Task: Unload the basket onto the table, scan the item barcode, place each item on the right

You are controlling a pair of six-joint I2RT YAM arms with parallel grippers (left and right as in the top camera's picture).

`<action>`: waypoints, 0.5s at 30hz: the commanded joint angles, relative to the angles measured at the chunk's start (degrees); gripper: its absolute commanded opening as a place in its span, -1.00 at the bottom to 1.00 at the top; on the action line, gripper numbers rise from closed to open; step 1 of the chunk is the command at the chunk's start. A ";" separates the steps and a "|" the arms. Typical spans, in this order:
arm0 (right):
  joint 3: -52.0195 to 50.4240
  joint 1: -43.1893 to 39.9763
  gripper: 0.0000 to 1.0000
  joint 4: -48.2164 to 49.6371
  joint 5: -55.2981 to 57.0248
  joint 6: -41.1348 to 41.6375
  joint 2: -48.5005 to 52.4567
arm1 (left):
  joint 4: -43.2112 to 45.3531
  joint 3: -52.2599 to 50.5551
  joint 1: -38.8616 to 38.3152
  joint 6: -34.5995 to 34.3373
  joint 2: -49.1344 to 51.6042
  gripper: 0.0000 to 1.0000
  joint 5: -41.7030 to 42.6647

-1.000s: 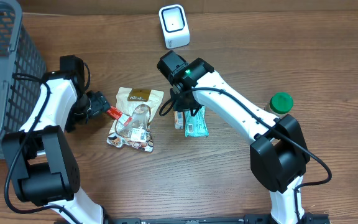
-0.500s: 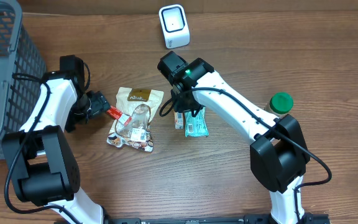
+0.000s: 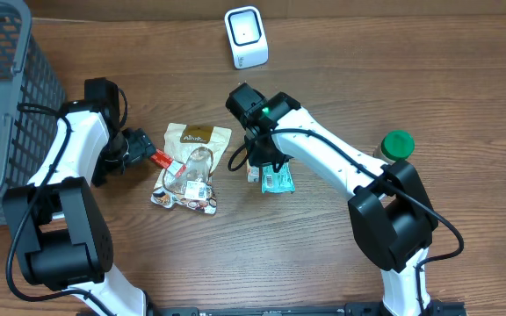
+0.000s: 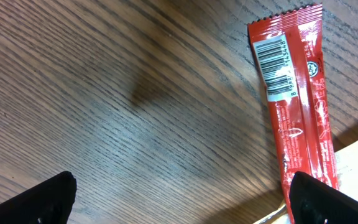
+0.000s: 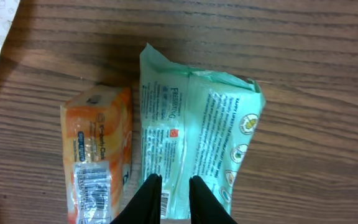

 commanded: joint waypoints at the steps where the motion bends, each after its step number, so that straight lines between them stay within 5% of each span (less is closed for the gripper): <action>1: -0.70 -0.11 -0.66 1.11 -1.38 0.44 -0.02 | 0.09 1.07 0.57 0.85 -0.13 1.00 -1.18; 15: -0.70 -0.11 -0.63 1.64 -3.32 0.44 -0.02 | 0.07 1.07 0.57 0.85 -0.13 0.99 -1.18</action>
